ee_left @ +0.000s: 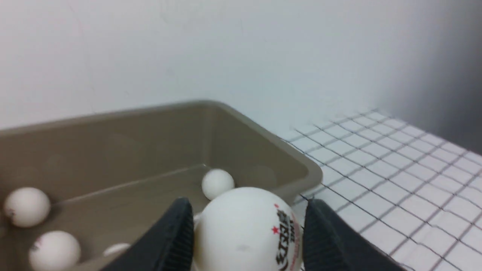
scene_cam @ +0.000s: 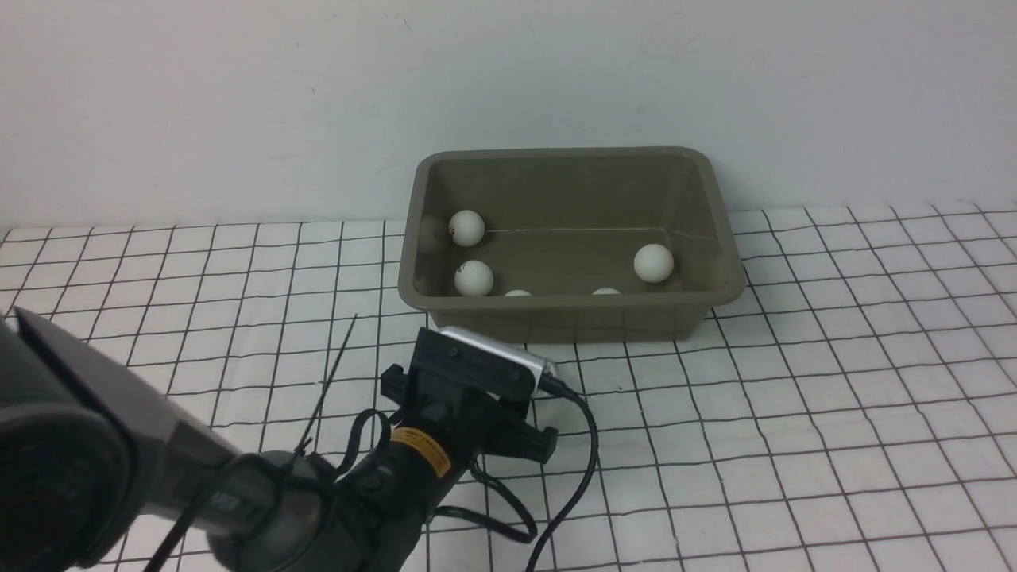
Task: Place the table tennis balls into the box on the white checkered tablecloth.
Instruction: 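Reach for and grasp a ping pong ball on the table beside the basket, then drop the ball into the bin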
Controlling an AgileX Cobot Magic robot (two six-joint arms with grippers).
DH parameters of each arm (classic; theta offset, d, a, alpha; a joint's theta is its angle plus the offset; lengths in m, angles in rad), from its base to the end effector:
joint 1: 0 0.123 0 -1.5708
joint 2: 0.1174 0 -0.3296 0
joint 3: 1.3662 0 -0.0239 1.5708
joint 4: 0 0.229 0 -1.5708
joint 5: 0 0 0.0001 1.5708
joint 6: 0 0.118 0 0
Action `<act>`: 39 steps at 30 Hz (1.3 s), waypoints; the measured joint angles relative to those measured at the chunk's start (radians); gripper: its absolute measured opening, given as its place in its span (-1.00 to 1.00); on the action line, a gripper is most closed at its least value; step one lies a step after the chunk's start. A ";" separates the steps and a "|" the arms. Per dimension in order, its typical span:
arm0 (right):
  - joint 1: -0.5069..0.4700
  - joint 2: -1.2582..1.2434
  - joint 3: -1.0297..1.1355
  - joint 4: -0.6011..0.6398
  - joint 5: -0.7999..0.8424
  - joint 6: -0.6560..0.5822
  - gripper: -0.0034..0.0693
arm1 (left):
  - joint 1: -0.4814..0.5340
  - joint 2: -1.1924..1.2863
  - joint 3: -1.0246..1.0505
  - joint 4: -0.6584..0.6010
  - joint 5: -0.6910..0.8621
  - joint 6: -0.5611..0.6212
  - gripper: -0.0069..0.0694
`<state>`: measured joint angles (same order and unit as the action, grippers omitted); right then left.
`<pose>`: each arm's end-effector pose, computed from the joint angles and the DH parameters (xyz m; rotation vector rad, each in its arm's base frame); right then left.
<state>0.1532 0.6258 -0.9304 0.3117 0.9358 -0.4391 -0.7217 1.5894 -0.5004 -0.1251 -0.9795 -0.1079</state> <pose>0.0539 0.0378 0.3986 -0.5633 2.0019 0.2014 0.2374 -0.1927 0.2664 0.3581 1.5913 -0.6139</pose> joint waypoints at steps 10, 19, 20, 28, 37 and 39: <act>0.000 0.000 0.000 0.019 0.001 -0.003 0.34 | 0.115 -0.035 -0.153 0.115 0.377 -0.001 0.05; 0.000 0.000 0.000 0.036 0.001 -0.031 0.34 | 0.120 -0.035 -0.320 0.185 0.823 -0.026 0.05; 0.000 0.000 0.000 0.037 0.001 -0.033 0.34 | 0.121 -0.034 -0.340 0.196 0.825 -0.026 0.05; 0.000 0.000 0.000 0.061 0.001 -0.052 0.34 | 0.186 0.014 -0.508 0.261 0.821 -0.026 0.05; 0.000 0.000 0.000 0.086 0.001 -0.052 0.34 | 0.260 0.232 -0.647 0.567 0.785 -0.045 0.05; 0.000 0.000 0.000 0.086 0.001 -0.052 0.34 | 0.260 0.256 -0.650 0.634 0.760 -0.056 0.05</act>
<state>0.1532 0.6258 -0.9304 0.3976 0.9368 -0.4916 -0.4612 1.8457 -1.1504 0.5085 -0.2198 -0.1635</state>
